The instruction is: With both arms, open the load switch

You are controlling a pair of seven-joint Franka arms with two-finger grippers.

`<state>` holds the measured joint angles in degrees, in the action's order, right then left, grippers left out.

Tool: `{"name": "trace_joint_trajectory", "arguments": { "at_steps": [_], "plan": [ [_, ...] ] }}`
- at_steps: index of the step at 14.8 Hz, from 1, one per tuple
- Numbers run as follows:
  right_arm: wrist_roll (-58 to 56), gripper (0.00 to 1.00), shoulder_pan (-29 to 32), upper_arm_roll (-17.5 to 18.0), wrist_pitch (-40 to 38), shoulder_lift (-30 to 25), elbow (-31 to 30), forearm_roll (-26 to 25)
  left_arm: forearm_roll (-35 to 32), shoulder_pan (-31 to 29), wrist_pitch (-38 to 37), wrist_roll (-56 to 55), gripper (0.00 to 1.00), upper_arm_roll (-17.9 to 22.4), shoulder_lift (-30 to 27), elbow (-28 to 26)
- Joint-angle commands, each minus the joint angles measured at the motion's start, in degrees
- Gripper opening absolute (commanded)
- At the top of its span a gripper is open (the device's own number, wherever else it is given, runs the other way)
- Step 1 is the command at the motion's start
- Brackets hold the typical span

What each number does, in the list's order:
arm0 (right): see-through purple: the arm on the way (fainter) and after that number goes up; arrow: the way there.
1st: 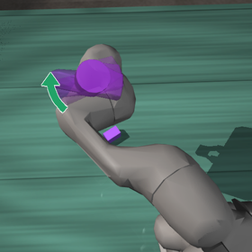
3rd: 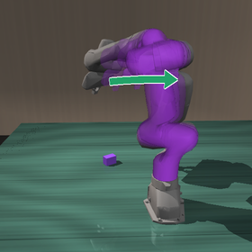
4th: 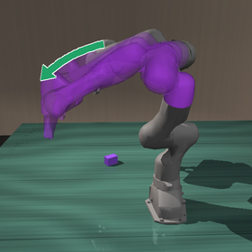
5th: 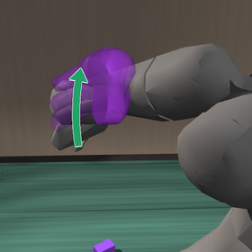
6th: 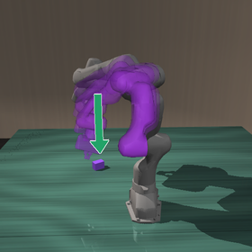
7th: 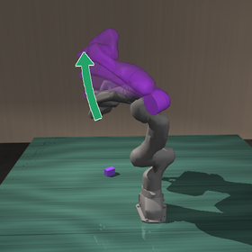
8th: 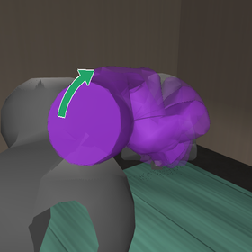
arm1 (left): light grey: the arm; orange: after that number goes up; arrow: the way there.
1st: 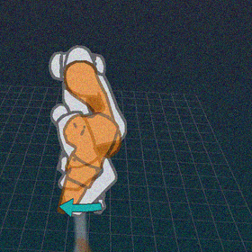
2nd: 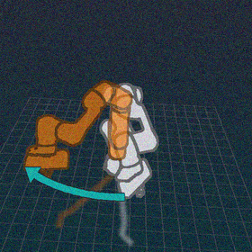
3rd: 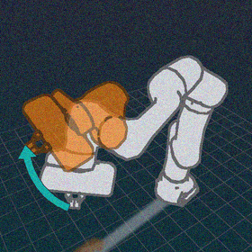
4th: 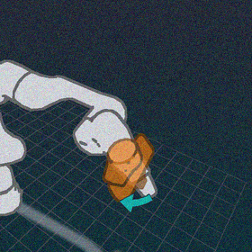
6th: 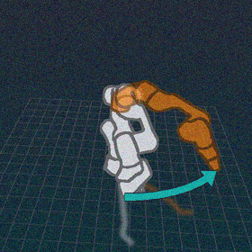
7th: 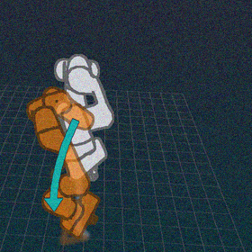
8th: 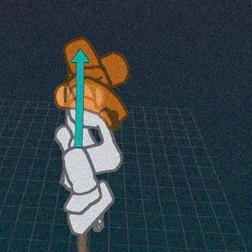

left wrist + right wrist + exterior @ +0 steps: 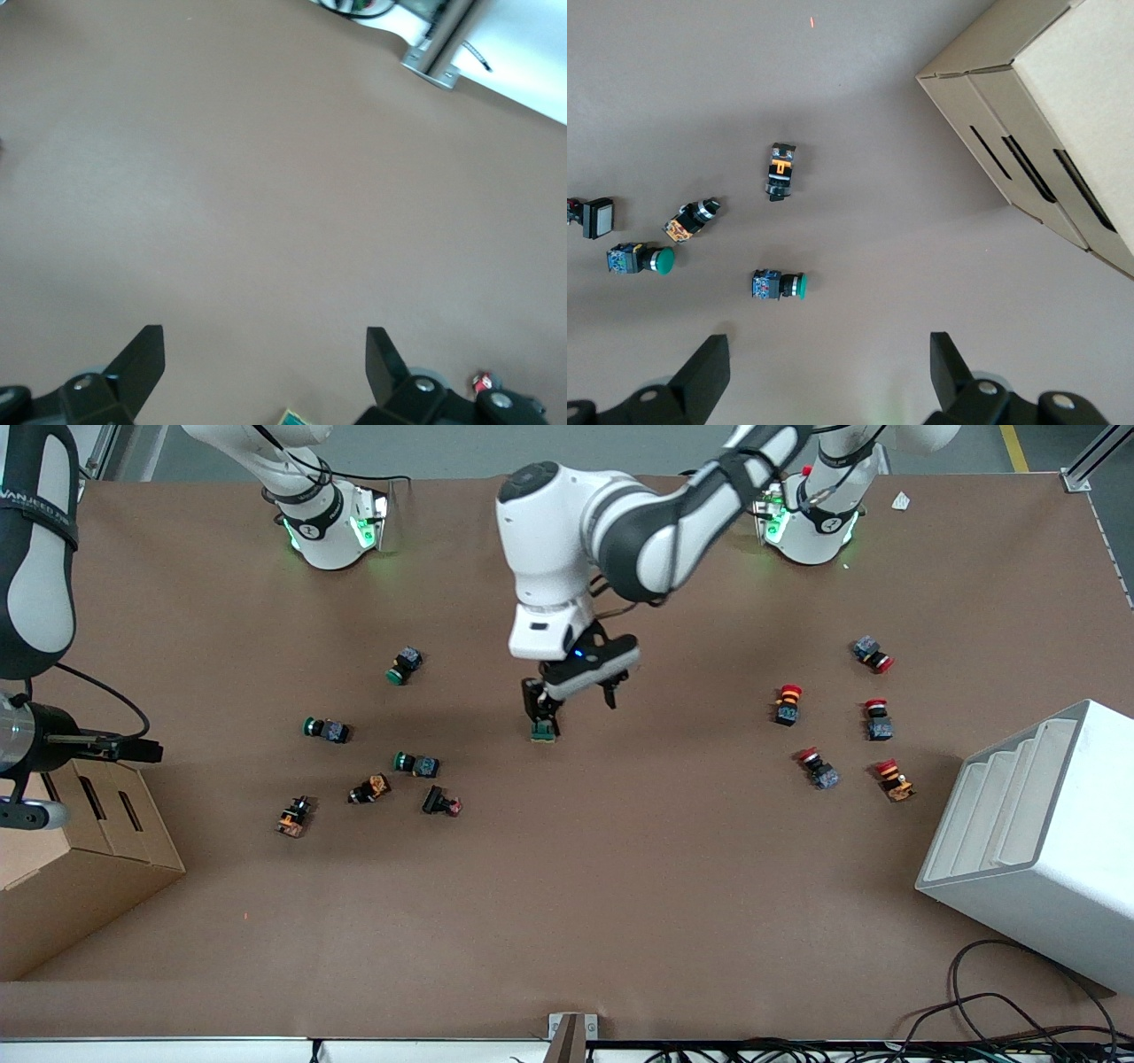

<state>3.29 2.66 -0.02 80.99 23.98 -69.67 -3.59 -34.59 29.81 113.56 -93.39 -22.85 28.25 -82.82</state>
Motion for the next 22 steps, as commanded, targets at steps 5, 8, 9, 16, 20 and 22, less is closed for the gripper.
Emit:
{"name": "trace_joint_trajectory", "arguments": {
  "at_steps": [5,8,9,16,20,22],
  "plan": [
    [-0.3,1.0,-0.37,1.77,0.04,-1.74,-1.08,-0.81,12.61,-13.26,-13.43,18.13,1.0,-0.36,-6.97,3.09],
    [-0.22,1.0,-0.37,1.86,-0.48,-1.74,-0.03,0.51,15.68,-20.56,-14.51,26.74,1.0,-0.45,-10.57,3.1],
    [-0.04,1.0,-0.89,1.86,-1.27,-1.74,-0.03,1.3,16.91,-22.76,-14.68,30.42,1.0,-0.53,-10.93,3.1],
    [0.49,1.0,-1.43,1.51,-5.49,-5.69,-0.55,3.59,27.54,-29.28,-21.08,60.03,1.0,5.78,-18.83,2.14],
    [0.4,1.0,-1.43,1.42,-4.8,-9.99,-4.58,3.42,31.94,-31.82,-22.94,74.19,1.0,9.66,-27.09,-5.49],
    [-0.04,1.0,-1.25,1.25,-2.96,-13.41,-8.45,3.42,33.18,-33.85,-23.03,80.71,1.0,9.66,-31.39,-9.89]
  ]
}}
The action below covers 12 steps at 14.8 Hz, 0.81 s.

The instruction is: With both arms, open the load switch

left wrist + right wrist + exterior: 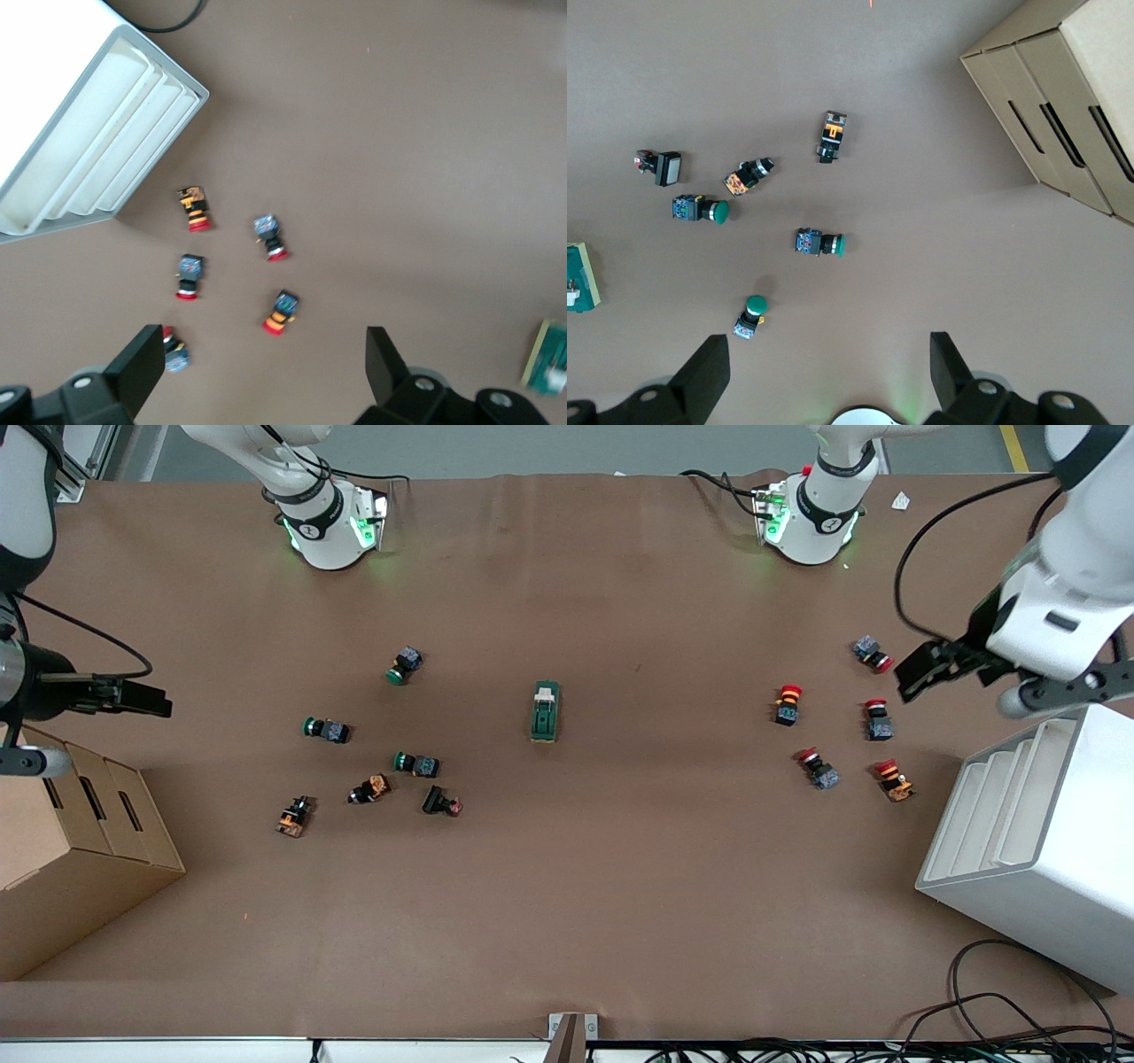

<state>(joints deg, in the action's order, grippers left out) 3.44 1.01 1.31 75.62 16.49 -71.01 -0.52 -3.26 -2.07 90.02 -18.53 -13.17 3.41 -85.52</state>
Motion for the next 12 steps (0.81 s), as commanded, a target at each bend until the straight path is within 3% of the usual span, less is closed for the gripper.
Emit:
{"name": "trace_joint_trajectory", "arguments": {
  "at_steps": [1,5,12],
  "plan": [
    [-0.36,1.0,0.48,-0.25,3.3,-7.77,-9.47,0.34,1.86,-2.06,-0.54,7.0,1.0,0.07,-7.79,-8.34],
    [-1.15,1.0,0.04,-1.13,8.4,-16.12,-19.06,0.34,4.56,-2.06,-4.41,12.97,1.0,1.21,-9.29,-8.52],
    [-2.74,1.0,-0.04,-2.54,7.88,-22.81,-22.76,0.34,5.02,-1.35,-5.47,16.68,1.0,4.29,-10.27,-8.0]
  ]
}}
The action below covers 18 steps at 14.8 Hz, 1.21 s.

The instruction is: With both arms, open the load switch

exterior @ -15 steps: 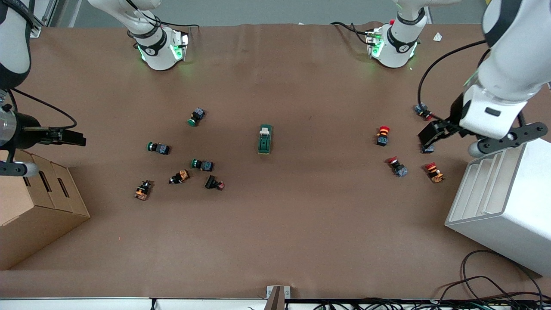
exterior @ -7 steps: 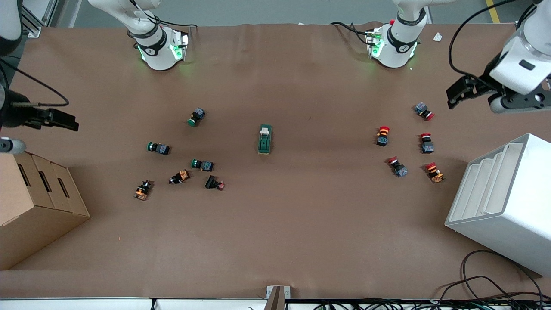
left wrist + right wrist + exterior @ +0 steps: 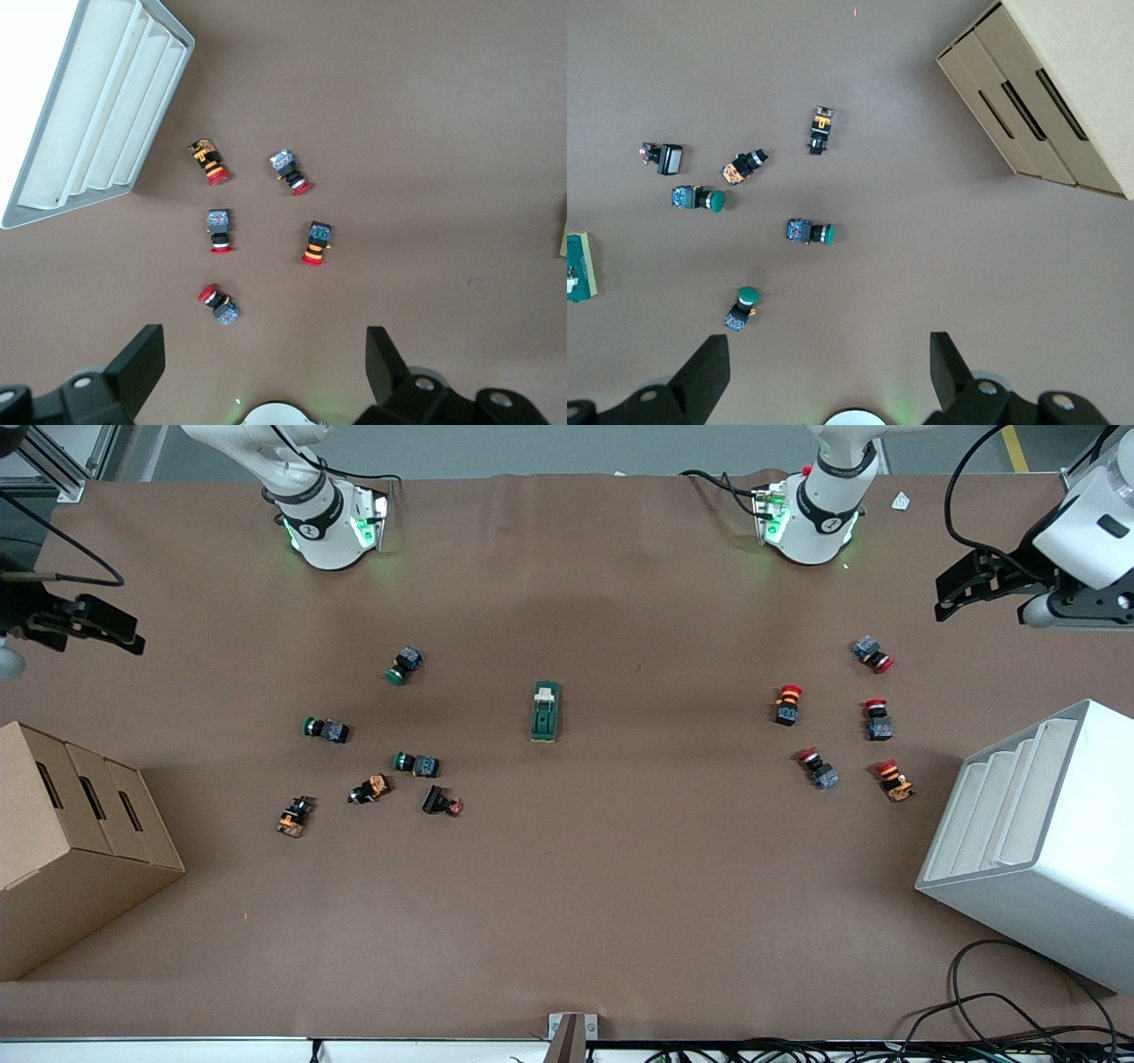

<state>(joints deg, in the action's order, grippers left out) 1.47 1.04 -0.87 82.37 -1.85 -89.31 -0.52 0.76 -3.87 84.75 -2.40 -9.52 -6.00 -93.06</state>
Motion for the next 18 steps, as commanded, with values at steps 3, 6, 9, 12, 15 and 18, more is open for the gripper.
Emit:
{"name": "trace_joint_trajectory", "arguments": {
  "at_steps": [3,6,9,12,15,18],
  "plan": [
    [-0.68,1.0,0.1,-0.44,1.04,-5.44,-4.3,0.6,0.91,0.18,2.08,0.55,1.0,0.64,0.2,-0.2],
    [-0.68,1.0,0.1,-0.53,1.57,-5.44,-3.94,0.96,0.65,0.27,3.85,-0.58,1.0,0.64,0.81,-0.2],
    [-0.77,1.0,0.01,-0.44,0.87,-5.97,-3.33,0.87,0.73,0.18,3.58,0.46,1.0,0.56,0.81,-0.2],
    [-0.86,1.0,-0.08,-0.09,-0.19,-5.88,-3.33,0.78,1.17,0.27,3.32,-0.41,1.0,0.3,0.37,-0.29],
    [-0.86,1.0,-0.08,0.0,-1.06,-5.97,-3.42,0.61,2.74,0.09,3.41,-0.33,1.0,0.64,0.81,1.02],
    [-0.68,1.0,-0.08,-0.09,-1.24,-5.97,-3.24,0.6,3.02,-0.09,3.41,-0.15,1.0,0.64,2.22,2.7]
  ]
}}
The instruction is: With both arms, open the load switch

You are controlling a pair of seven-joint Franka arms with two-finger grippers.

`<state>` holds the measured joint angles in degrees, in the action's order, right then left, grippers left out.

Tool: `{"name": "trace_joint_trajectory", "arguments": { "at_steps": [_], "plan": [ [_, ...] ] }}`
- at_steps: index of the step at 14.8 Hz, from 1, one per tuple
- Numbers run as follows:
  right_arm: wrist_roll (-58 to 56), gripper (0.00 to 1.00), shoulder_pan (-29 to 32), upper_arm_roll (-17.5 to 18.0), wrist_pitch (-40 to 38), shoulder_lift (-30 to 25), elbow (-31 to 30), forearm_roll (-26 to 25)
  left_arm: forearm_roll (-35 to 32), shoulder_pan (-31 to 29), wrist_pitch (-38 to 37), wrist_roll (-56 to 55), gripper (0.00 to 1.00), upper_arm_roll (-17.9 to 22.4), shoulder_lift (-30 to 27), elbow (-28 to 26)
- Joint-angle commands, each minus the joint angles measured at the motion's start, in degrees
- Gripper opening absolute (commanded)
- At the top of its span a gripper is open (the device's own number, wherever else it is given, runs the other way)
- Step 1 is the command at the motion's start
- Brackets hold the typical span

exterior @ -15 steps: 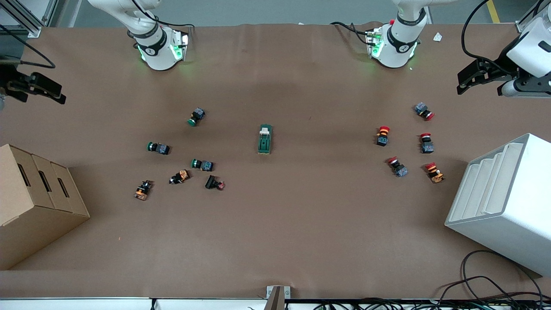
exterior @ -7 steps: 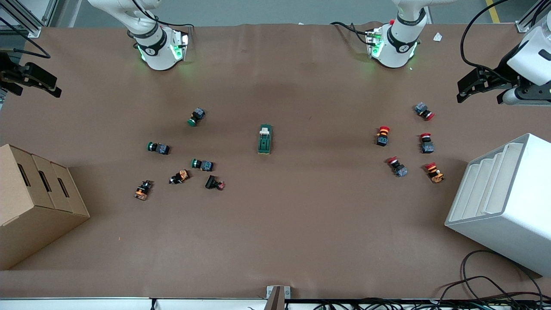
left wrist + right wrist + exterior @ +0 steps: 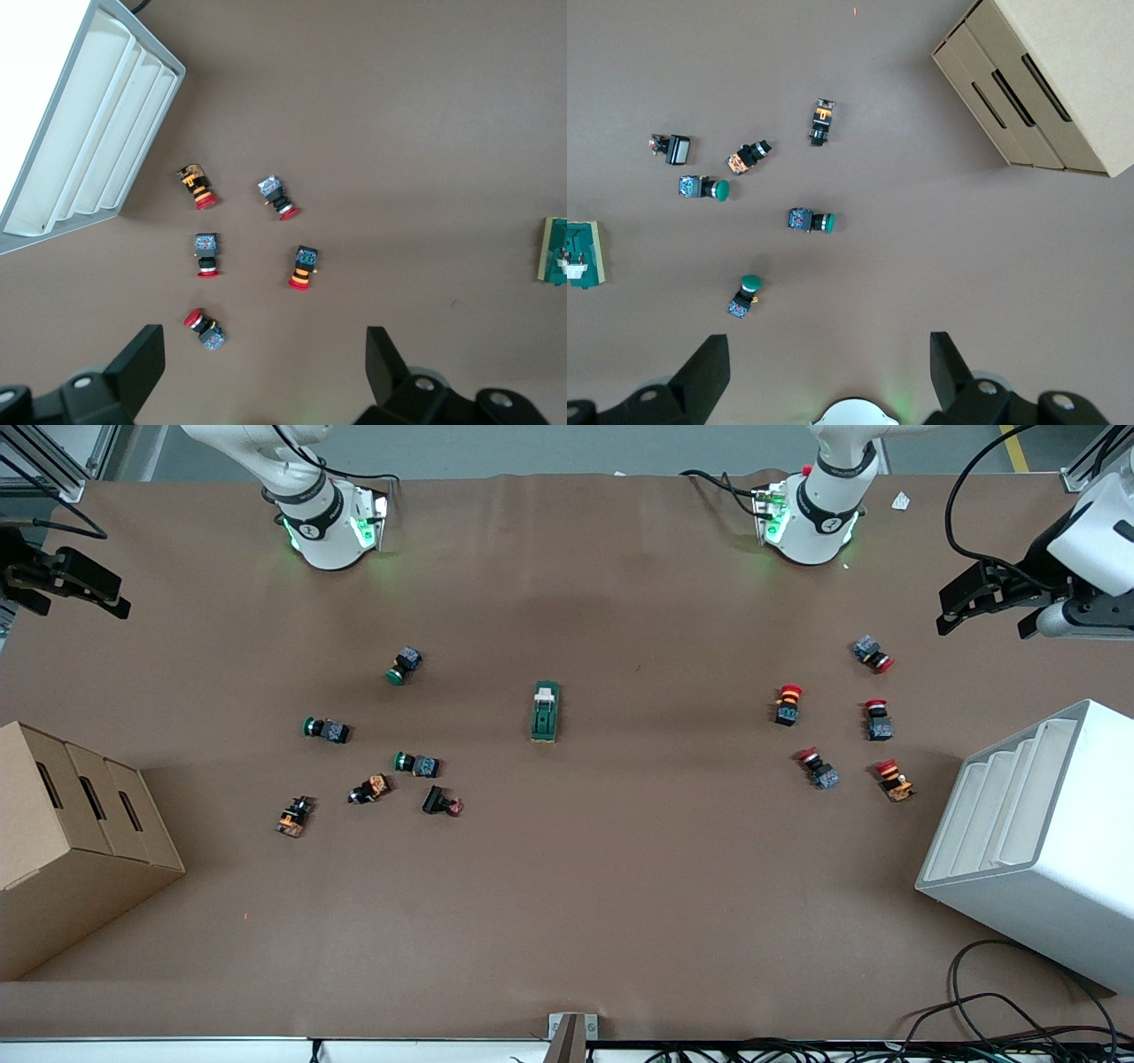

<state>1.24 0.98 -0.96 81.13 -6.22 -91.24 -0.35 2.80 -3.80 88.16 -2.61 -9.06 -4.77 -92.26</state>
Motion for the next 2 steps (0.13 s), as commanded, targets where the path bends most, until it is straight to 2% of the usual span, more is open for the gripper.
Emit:
{"name": "trace_joint_trajectory", "arguments": {
  "at_steps": [1,2],
  "plan": [
    [-0.36,1.0,-0.01,0.0,0.08,-1.61,-1.31,0.44,0.98,-0.16,-0.01,-0.12,1.0,0.27,1.0,1.91],
    [-0.19,1.0,-0.01,0.0,0.17,-1.61,-1.23,0.52,0.98,-0.07,-0.01,-0.21,1.0,0.18,1.0,1.99]
  ]
}}
